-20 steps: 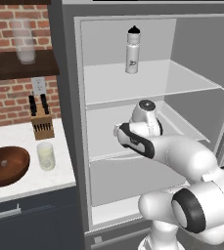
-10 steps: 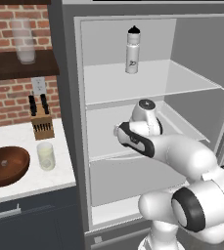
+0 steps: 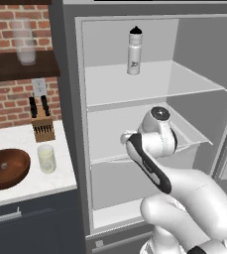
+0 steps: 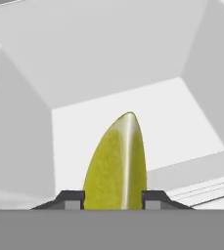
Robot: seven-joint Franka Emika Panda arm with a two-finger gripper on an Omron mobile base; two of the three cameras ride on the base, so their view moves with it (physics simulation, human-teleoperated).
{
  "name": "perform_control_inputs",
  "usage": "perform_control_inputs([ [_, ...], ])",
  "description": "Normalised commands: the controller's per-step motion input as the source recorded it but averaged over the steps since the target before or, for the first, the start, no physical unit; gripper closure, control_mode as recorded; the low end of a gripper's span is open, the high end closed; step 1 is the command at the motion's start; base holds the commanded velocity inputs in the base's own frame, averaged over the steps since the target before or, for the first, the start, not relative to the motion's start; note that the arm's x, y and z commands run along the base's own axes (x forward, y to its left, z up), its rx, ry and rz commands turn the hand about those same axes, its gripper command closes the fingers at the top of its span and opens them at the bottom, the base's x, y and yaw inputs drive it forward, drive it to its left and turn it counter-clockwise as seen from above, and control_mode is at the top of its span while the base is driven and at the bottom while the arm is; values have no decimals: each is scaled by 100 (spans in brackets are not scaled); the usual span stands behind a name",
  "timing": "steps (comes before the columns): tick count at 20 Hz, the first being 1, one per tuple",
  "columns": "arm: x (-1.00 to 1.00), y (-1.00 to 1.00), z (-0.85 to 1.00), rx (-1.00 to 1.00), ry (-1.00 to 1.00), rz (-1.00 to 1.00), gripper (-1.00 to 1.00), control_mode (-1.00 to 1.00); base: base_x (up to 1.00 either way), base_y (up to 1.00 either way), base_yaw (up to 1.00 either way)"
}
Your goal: Grab a lemon wedge from the fridge and one ice cube from the ice bowl, and put them in the glass of lemonade.
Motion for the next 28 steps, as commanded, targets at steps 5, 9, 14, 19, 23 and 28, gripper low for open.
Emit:
perform_control_inputs([
  [5, -97, -25, 57, 1, -3, 0, 100, -100, 0, 0, 0],
  [9, -80, -23, 87, 0, 0, 0, 100, -100, 0, 0, 0],
  [14, -53, -21, 100, 0, 12, 0, 100, -100, 0, 0, 0],
  [19, -40, -27, 96, -1, 15, 0, 100, -100, 0, 0, 0],
  [23, -87, -5, 38, 0, 4, 5, 100, -100, 0, 0, 0],
  [28, -100, 0, 0, 0, -10, 9, 100, -100, 0, 0, 0],
])
